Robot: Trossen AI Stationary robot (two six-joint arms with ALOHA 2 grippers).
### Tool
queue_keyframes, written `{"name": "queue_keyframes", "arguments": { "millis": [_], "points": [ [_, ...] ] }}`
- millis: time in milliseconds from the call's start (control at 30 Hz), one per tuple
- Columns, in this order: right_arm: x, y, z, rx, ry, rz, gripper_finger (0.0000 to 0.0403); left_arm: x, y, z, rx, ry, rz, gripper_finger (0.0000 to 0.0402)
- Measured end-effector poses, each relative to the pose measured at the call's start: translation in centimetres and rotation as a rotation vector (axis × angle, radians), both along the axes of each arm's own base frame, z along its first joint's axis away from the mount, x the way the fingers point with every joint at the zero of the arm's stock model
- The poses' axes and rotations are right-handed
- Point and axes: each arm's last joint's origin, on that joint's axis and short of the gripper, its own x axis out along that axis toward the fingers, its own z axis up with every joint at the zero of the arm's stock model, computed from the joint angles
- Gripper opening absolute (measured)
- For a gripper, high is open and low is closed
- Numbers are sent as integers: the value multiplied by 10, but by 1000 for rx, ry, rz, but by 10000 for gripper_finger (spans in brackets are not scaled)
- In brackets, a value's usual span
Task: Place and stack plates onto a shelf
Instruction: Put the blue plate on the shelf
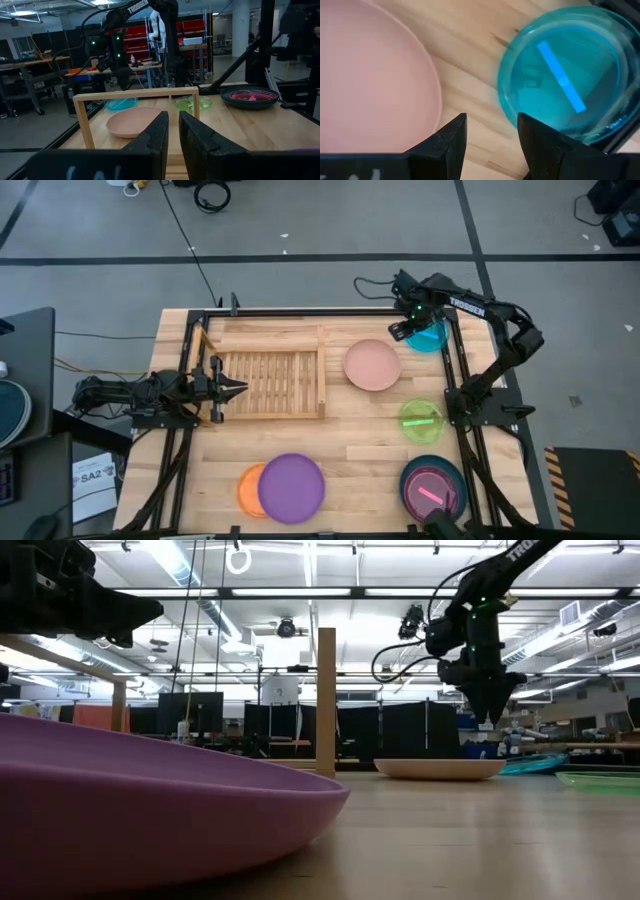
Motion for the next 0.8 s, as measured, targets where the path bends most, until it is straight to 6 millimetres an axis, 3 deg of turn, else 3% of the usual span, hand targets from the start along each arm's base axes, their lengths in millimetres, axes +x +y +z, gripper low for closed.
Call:
{"name": "queue_keyframes", "arguments": {
  "millis": [333, 800],
  "points": [
    [24, 8, -21, -30, 150, 92, 180, 0, 0, 0, 0, 0, 0, 50],
    [31, 5, -45, -32, 257, 81, 180, 0, 0, 0, 0, 1, 0, 50]
  ]
}}
